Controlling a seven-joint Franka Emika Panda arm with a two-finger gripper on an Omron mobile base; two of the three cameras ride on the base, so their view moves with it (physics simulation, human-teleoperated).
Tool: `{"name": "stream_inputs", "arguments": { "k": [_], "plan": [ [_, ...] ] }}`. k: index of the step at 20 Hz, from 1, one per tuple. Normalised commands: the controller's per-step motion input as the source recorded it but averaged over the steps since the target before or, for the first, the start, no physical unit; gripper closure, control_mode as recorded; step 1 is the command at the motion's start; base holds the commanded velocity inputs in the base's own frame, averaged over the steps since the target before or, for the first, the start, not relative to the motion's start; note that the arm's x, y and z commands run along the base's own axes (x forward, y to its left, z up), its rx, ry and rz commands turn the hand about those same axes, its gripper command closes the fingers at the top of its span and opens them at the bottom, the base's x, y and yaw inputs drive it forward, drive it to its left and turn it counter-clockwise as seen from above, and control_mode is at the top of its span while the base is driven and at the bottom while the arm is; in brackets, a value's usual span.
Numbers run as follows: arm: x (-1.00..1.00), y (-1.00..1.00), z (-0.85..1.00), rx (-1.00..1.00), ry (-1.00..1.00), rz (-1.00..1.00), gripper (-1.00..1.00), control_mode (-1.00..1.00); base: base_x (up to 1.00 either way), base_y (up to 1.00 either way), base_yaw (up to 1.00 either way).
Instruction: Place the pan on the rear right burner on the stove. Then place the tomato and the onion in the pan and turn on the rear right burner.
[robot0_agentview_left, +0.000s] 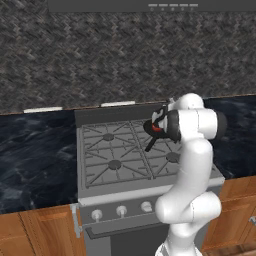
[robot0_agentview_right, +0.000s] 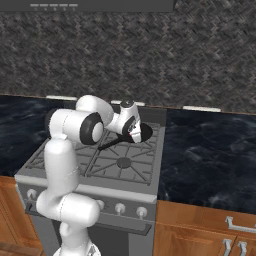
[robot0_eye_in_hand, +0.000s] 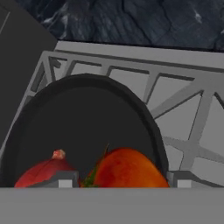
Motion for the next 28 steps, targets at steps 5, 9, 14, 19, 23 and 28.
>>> {"name": "stream_inputs", "arguments": {
  "k": [5,9,14,19,23,28],
  "plan": [
    [0.19,-0.06,-0.21,0.00,0.05,0.00,1.00,-1.00,0.00,0.00,0.00],
    [0.18,-0.04,-0.19,0.00,0.05,0.00,1.00,-1.00,0.00,0.00,0.00],
    [0.15,-0.02,-0.18,0.00,0.05,0.00,1.00,-1.00,0.00,0.00,0.00],
    [0.10,-0.01,-0.16,0.00,0.04,0.00,1.00,-1.00,0.00,0.00,0.00],
    [0.04,0.00,-0.12,0.00,0.03,0.00,-1.00,-1.00,0.00,0.00,0.00],
    [-0.06,-0.08,0.00,0.03,0.01,0.00,-1.00,-1.00,0.00,0.00,0.00]
  ]
}}
